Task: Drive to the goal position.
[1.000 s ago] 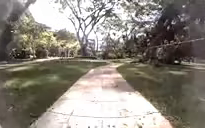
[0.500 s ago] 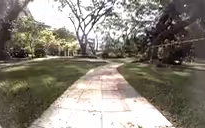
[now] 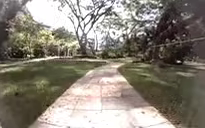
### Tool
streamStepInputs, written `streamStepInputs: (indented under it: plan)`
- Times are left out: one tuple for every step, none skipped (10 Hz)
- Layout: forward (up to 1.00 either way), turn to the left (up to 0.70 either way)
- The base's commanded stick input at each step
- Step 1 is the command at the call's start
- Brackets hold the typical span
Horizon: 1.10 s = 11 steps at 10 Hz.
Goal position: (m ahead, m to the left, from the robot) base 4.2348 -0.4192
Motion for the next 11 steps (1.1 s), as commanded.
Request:
streamStepInputs:
  plan:
    - [0.70,0.00]
    - [0.70,0.00]
    - [0.70,0.00]
    - [0.70,0.00]
    - [0.70,0.00]
    - [0.70,0.00]
    - [0.70,0.00]
    - [0.70,-0.01]
    - [0.70,-0.11]
    - [0.70,-0.21]
    - [0.70,-0.20]
